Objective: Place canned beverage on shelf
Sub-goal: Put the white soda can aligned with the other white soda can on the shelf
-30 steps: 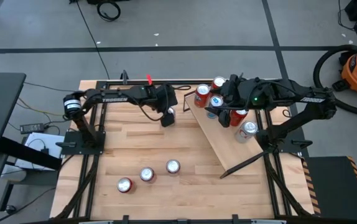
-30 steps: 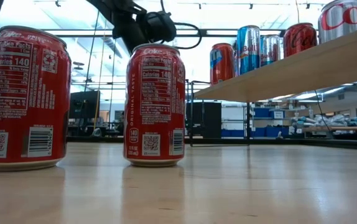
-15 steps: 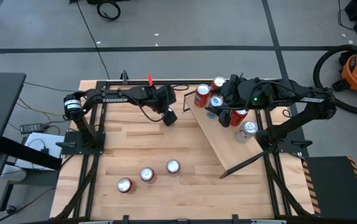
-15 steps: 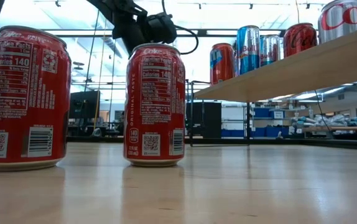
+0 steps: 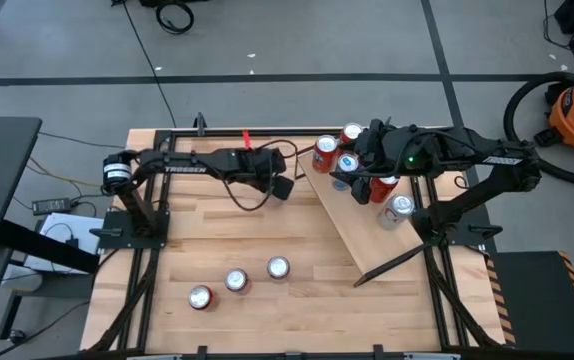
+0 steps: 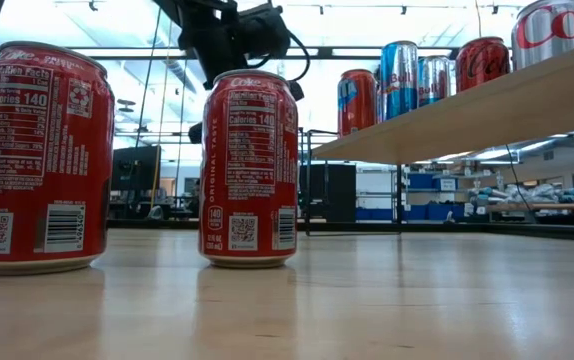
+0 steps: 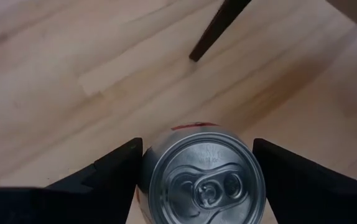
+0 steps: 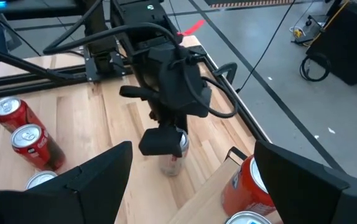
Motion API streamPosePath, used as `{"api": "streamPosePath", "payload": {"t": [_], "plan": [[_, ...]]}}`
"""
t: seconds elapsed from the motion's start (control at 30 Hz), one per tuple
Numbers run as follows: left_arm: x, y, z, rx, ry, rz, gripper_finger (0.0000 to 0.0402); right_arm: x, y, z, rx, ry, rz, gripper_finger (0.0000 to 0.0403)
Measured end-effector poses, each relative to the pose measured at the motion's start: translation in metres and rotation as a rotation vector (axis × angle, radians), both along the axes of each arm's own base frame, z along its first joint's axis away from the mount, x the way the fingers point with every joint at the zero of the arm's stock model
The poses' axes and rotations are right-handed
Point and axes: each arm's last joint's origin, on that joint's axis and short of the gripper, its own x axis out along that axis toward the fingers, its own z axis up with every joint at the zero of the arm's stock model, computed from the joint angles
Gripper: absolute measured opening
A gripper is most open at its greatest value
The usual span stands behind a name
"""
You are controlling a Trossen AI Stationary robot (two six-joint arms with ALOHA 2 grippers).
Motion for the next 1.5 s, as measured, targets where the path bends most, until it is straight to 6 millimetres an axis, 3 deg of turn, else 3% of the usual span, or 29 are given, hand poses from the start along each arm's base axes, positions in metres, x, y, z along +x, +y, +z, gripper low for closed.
{"api": "streamPosePath", "payload": {"t": [0.27,0.7,1.3,1.5], "plan": [[0.005,-0.017,0.0,-0.029,-0.07,0.202,0.0299,0.0,0.0,0.0,-0.002,0.005,0.02,0.0348],[0.008,-0.032,-0.002,0.032,-0.058,0.13,0.0348,0.0,0.004,0.0,-0.004,0.011,0.061,0.0348],[0.011,-0.023,0.004,0.246,0.039,-0.529,0.0357,0.0,0.01,0.0,0.043,-0.005,0.057,0.0348],[0.01,-0.02,0.004,0.219,0.022,-0.742,0.0357,-0.001,0.011,0.0,0.055,-0.012,0.041,0.0348]]}}
